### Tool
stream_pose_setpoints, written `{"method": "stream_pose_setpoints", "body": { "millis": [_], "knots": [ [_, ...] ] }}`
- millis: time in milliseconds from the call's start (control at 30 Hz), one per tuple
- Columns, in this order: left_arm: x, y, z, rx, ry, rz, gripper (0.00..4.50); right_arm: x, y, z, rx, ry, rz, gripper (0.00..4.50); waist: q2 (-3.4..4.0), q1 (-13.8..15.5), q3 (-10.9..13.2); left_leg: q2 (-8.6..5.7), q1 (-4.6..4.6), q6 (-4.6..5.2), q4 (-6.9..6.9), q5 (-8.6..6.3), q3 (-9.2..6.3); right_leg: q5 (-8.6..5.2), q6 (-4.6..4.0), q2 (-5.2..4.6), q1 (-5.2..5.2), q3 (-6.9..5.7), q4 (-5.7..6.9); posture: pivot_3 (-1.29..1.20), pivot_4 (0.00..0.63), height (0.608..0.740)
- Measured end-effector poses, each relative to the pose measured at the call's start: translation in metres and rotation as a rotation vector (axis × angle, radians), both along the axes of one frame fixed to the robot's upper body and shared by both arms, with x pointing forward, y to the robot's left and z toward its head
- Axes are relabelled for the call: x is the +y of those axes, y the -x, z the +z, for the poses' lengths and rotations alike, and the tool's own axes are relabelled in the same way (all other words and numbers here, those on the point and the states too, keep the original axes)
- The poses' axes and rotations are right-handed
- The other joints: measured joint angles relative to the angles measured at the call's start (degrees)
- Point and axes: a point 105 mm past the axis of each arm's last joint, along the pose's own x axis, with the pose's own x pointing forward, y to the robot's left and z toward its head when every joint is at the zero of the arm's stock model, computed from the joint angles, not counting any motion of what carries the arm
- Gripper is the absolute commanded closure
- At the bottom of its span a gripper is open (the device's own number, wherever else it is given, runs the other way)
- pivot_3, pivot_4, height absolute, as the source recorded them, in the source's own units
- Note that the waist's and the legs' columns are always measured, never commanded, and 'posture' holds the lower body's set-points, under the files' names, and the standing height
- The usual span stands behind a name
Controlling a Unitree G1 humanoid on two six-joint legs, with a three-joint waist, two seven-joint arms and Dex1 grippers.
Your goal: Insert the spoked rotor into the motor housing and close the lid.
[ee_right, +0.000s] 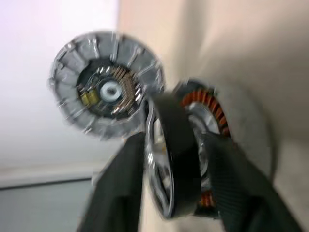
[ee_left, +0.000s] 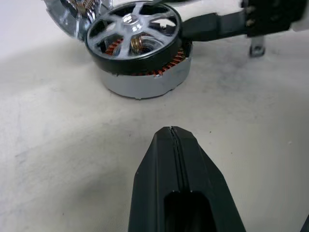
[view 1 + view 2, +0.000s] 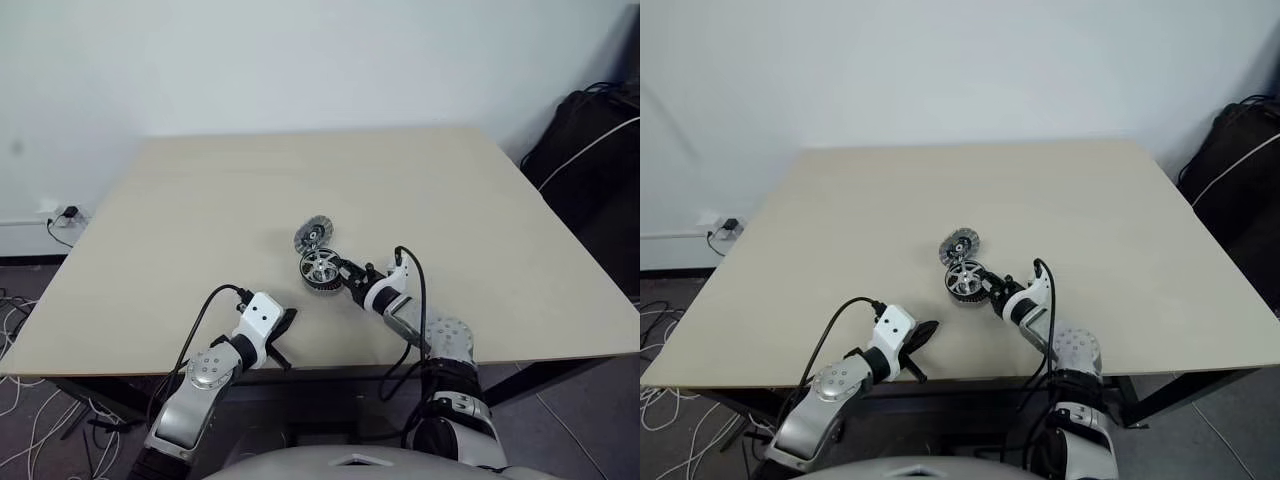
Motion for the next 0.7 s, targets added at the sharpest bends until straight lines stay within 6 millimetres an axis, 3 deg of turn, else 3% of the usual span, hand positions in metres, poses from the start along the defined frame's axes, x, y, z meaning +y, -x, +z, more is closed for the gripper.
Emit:
{"method": "stream_pose_setpoints", "body": {
  "millis": [133, 200, 500, 700],
  "knots": [
    [-0.002, -0.002, 0.002, -0.007, 0.005, -0.003, 4.50, -0.002, -0.001, 0.002, -0.010, 0.000, -0.006, 0.51, 0.00, -0.20, -0.03, 0.06, 0.14, -0.02, 0.01, 0.01, 0.01, -0.01, 0.00, 0.05, 0.13, 0.00, 0.00, 0.00, 0.000, 0.740],
    [-0.002, -0.002, 0.002, -0.007, 0.005, -0.003, 4.50, -0.002, -0.002, 0.007, -0.028, 0.003, -0.005, 0.04, -0.02, -0.19, -0.05, 0.07, 0.17, -0.01, 0.05, 0.01, 0.02, -0.01, 0.01, 0.06, 0.17, 0.00, 0.00, 0.00, 0.000, 0.740],
    [-0.003, -0.002, 0.002, -0.005, 0.010, -0.010, 4.50, 0.001, 0.000, 0.016, -0.076, 0.056, 0.029, 0.04, -0.02, -0.07, -0.05, 0.04, 0.09, 0.02, 0.08, 0.03, 0.00, 0.01, 0.04, 0.04, 0.13, 0.01, -0.01, 0.00, 0.000, 0.740],
    [-0.004, -0.002, 0.003, -0.006, 0.014, -0.013, 4.50, 0.003, 0.002, 0.029, -0.174, 0.193, 0.082, 0.04, -0.03, -0.11, -0.04, 0.04, 0.03, 0.02, 0.07, 0.02, 0.01, 0.00, 0.04, 0.04, 0.07, 0.02, -0.02, 0.00, 0.000, 0.740]
  ]
}}
